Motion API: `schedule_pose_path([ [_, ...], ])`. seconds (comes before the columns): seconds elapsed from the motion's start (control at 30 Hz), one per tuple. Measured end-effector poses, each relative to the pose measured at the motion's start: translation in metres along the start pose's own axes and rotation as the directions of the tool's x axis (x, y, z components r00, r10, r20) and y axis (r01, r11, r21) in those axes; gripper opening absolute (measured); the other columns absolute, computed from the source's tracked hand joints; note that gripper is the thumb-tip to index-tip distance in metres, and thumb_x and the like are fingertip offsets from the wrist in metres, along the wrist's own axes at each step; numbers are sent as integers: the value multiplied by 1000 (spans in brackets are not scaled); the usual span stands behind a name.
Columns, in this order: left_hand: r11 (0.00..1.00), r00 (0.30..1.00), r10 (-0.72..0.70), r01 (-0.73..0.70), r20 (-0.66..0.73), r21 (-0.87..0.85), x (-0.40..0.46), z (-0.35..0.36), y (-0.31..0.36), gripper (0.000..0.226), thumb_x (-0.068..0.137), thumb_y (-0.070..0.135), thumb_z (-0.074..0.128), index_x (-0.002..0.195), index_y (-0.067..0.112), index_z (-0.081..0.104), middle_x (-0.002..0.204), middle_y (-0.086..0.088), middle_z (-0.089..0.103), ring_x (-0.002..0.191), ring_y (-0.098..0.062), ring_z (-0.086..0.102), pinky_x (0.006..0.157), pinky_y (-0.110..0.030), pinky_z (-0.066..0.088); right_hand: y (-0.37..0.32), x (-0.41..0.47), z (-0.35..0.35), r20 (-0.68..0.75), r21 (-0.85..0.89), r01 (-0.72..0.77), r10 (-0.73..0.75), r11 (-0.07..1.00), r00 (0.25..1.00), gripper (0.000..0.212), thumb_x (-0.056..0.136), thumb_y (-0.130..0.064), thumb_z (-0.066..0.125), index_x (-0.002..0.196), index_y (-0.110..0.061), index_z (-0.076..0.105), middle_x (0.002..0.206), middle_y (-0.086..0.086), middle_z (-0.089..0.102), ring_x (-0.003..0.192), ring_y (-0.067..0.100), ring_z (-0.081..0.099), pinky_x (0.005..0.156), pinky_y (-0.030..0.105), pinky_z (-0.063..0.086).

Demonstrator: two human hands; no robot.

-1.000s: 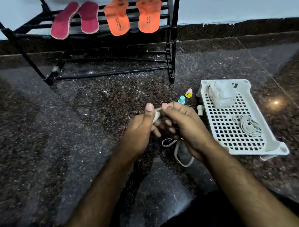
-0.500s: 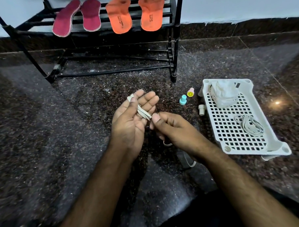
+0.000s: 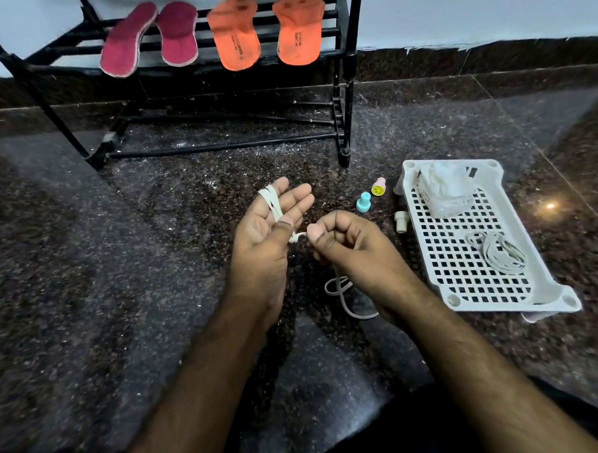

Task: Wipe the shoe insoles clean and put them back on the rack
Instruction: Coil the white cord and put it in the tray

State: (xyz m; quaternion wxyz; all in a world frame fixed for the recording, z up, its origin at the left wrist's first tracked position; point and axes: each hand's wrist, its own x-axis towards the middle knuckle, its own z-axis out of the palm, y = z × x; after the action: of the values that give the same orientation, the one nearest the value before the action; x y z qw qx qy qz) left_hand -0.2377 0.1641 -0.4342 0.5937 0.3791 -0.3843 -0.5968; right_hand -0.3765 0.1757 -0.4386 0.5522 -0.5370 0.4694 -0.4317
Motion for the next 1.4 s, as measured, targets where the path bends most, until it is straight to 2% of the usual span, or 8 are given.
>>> schedule_pose_path([
  [0.13, 999, 998, 43, -43, -43, -5, 2, -4, 1, 54, 99, -15, 35, 148, 5, 35, 136, -12, 61, 127, -19, 59, 113, -33, 40, 5, 1, -7, 64, -247, 137, -125, 959, 990, 12, 89, -19, 75, 85, -16, 65, 71, -6, 56, 65, 15, 47, 61, 29, 40],
  [0.3, 965, 997, 4, -23, -73, -260, 8, -12, 11, 46, 103, -7, 30, 147, 4, 38, 129, -9, 66, 123, -20, 62, 111, -34, 43, 17, 1, -5, 247, -697, 227, -70, 680, 966, 16, 81, -34, 78, 82, -31, 63, 82, -15, 63, 77, 3, 59, 75, 37, 53],
  [0.5, 967, 1000, -1, -2, -14, -256, 5, -4, 13, 37, 107, 8, 33, 140, 0, 47, 91, -3, 67, 72, -8, 59, 72, -23, 50, 22, 1, -8, 203, -760, 120, 59, 638, 977, 13, 85, -37, 76, 85, -25, 73, 93, -9, 62, 88, 9, 61, 85, 27, 48],
  [0.7, 973, 999, -48, 45, -7, -225, 4, -7, 11, 36, 108, 13, 33, 138, 0, 49, 76, 2, 50, 55, -4, 35, 58, -20, 37, 14, 1, -8, -24, -577, -2, -14, 817, 1000, 38, 95, -46, 62, 64, -25, 56, 83, -3, 53, 71, 3, 50, 67, 17, 37],
  [0.83, 966, 997, -65, 75, 49, -247, -1, 0, 12, 34, 108, 15, 33, 133, 1, 51, 73, 2, 47, 53, -4, 34, 56, -20, 36, 0, -2, 0, 9, -234, 80, -81, 969, 997, 33, 102, -46, 48, 93, -20, 65, 87, 10, 65, 81, 7, 56, 76, 41, 49],
  [1.1, 934, 990, -90, 123, 111, -336, -2, 2, 21, 32, 108, 21, 34, 125, 4, 54, 66, 4, 41, 47, -3, 36, 48, -21, 38, 5, -1, -3, 195, -71, 5, 8, 997, 981, 32, 99, -32, 58, 84, -4, 67, 69, 10, 52, 65, 22, 37, 58, 31, 29],
  [1.3, 933, 973, -101, 165, 208, -321, -7, 4, 24, 47, 107, 39, 30, 110, 3, 61, 53, 7, 41, 36, 0, 29, 40, -18, 27, -1, 1, -14, -119, -130, -166, 151, 978, 981, 59, 91, -66, 54, 59, -17, 53, 64, 7, 36, 60, 21, 27, 58, 34, 22],
  [1.4, 980, 952, -194, 200, 238, 1, -12, 5, 23, 71, 103, 56, 22, 99, 2, 69, 49, 2, 46, 35, -5, 31, 40, -23, 20, -4, 3, -19, -186, 107, -248, 265, 963, 946, 59, 94, -66, 49, 55, -23, 45, 53, -2, 34, 51, 12, 28, 55, 30, 25],
])
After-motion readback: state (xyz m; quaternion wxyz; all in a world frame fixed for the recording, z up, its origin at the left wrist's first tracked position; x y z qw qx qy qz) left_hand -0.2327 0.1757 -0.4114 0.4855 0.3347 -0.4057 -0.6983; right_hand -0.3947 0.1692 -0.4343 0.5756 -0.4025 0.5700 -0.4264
